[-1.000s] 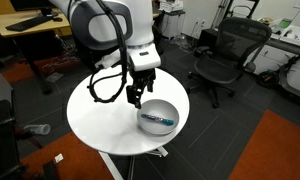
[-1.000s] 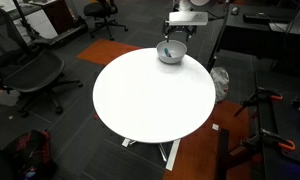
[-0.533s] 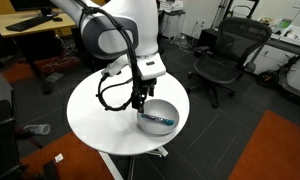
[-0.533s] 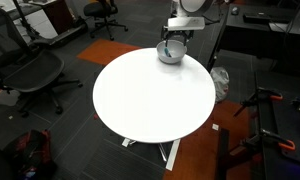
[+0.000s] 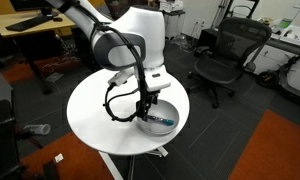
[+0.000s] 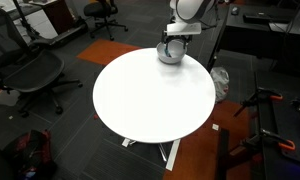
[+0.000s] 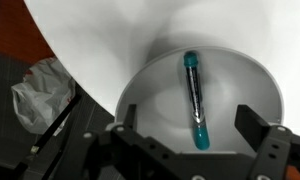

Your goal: Put the marker on the table

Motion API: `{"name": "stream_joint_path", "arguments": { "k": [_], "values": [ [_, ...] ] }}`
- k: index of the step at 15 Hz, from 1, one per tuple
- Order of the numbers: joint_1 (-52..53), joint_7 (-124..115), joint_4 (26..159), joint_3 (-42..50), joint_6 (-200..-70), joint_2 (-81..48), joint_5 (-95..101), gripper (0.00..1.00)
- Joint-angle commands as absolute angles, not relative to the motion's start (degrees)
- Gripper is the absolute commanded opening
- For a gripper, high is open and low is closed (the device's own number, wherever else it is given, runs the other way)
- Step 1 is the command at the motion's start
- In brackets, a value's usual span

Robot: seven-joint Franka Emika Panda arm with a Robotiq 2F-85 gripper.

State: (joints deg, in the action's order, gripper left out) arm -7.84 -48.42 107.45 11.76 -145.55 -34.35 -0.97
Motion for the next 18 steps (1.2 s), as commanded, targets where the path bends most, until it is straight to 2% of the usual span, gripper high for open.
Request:
{"name": "stream_joint_path", "arguments": {
  "k": [1, 18],
  "values": [
    [-8.17, -45.7, 104.29, 12.19, -145.03, -36.89, -3.3, 1.0],
    [-9.06, -43.81, 97.5, 12.57, -144.06, -43.58, -3.6, 1.0]
  ]
}}
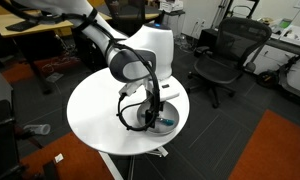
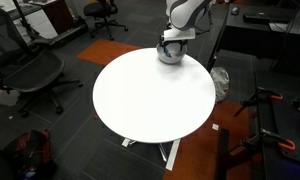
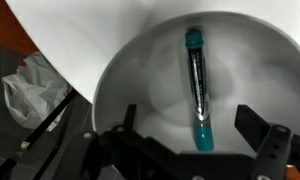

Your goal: Put the marker on the table

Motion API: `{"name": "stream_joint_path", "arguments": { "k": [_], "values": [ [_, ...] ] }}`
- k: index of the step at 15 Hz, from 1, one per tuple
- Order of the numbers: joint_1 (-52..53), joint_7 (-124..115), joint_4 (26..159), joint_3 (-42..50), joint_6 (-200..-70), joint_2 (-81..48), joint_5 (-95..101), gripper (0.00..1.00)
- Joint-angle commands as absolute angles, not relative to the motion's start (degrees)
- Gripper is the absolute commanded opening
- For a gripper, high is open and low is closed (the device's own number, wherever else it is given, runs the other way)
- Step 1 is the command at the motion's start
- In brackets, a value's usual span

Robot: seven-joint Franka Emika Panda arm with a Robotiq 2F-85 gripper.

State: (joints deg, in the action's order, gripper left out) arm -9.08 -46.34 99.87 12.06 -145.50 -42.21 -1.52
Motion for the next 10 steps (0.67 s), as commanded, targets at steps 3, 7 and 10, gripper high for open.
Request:
{"name": "stream_joint_path", "arguments": {
  "k": [3, 7, 10],
  "values": [
    [-9.1, -43.73, 96.53, 12.5, -143.88, -44.44, -3.6, 1.0],
    [-9.07, -43.62, 95.16, 12.47, -143.37, -45.55, -3.54, 1.0],
    [-9.1, -43.56, 94.25, 12.48, -142.83, -46.28, -3.48, 1.0]
  ]
}}
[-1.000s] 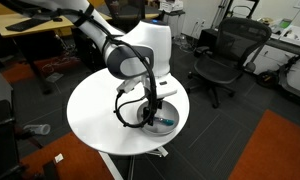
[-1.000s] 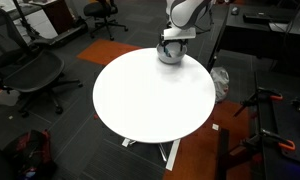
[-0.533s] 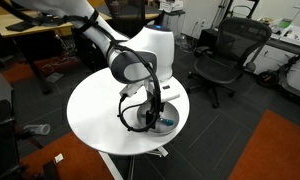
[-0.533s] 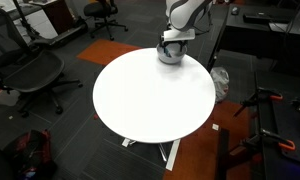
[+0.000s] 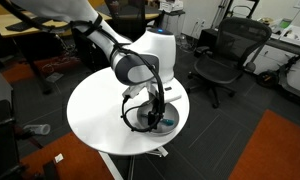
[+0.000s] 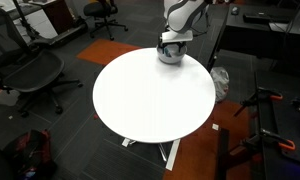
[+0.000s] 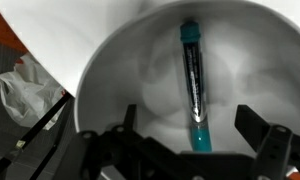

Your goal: Put the marker on the table

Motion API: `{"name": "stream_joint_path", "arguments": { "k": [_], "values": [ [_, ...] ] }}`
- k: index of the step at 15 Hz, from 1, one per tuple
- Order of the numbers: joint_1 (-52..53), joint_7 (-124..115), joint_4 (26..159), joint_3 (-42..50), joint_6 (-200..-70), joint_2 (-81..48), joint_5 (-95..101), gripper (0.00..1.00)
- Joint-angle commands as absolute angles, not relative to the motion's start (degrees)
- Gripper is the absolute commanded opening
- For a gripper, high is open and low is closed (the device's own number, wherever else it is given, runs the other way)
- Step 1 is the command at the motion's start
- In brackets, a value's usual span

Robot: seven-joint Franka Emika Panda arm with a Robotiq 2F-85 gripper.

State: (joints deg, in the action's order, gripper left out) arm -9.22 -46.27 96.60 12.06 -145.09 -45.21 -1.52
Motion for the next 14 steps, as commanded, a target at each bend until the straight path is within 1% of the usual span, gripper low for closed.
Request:
{"name": "stream_joint_path", "arguments": {
  "k": [1, 2, 3, 4, 7, 11, 12, 13, 14],
  "values": [
    [-9.15, -43.49, 94.0, 12.4, -142.65, -46.47, -3.54, 1.0],
    [-9.15, -43.47, 93.77, 12.38, -142.51, -46.65, -3.55, 0.75],
    [-9.18, -43.42, 93.53, 12.33, -142.37, -46.83, -3.59, 0.74],
    [-9.19, -43.44, 93.34, 12.33, -142.26, -46.99, -3.62, 0.68],
    [-9.24, -43.47, 93.16, 12.29, -142.15, -47.24, -3.71, 0.42],
    [-9.31, -43.43, 93.13, 12.13, -141.97, -47.42, -3.93, 0.14],
    [-9.29, -43.41, 93.16, 12.07, -141.97, -47.45, -3.99, 0.05],
    [-9.2, -43.45, 93.2, 12.1, -141.64, -47.31, -4.0, 0.01],
    [-9.03, -43.58, 93.23, 12.35, -141.2, -47.08, -3.8, 0.03]
  ]
}}
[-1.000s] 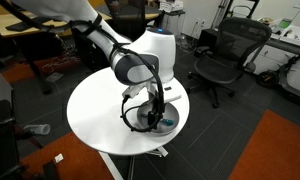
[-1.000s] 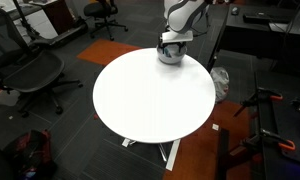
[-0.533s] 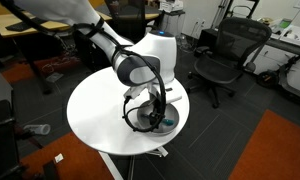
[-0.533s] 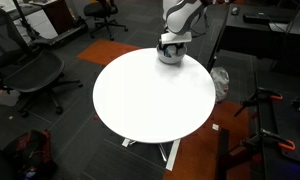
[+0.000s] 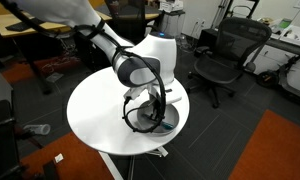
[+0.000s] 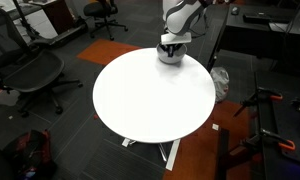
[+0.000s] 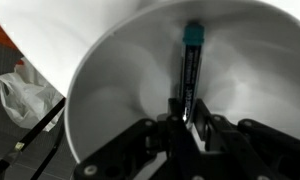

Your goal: Put the marker on the table

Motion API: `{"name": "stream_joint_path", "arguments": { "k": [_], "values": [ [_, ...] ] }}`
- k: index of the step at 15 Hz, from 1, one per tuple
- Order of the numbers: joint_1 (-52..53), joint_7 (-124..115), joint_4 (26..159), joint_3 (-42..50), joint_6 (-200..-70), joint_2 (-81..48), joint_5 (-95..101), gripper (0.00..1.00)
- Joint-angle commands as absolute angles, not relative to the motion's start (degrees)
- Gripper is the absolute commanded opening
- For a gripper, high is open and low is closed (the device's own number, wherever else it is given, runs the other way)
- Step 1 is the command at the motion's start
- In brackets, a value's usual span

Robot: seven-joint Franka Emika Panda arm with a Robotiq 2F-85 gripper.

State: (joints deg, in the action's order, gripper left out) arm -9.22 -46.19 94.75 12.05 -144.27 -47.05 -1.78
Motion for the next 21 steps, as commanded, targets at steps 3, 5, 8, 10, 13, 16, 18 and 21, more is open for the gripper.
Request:
{"name": "stream_joint_path", "arguments": {
  "k": [3, 5, 8, 10, 13, 16, 18, 21],
  "values": [
    [-8.39, -44.28, 94.5, 13.79, -139.74, -44.95, -2.77, 0.05],
    [-7.94, -44.72, 95.13, 15.12, -138.45, -43.52, -2.04, 0.05],
    [-8.79, -44.1, 96.81, 15.26, -137.19, -39.79, -2.67, 0.05],
    [-8.85, -44.06, 98.25, 15.55, -137.28, -36.89, -2.46, 0.05],
    [-8.3, -44.94, 100.84, 17.31, -138.39, -32.01, -1.31, 0.05],
    [-6.64, -46.48, 103.9, 19.01, -139.01, -26.79, 1.16, 0.05],
    [-5.8, -46.79, 105.89, 19.01, -139.58, -23.21, 2.77, 0.05],
    [-4.0, -47.46, 107.98, 18.32, -139.6, -18.6, 5.81, 0.05]
  ]
}}
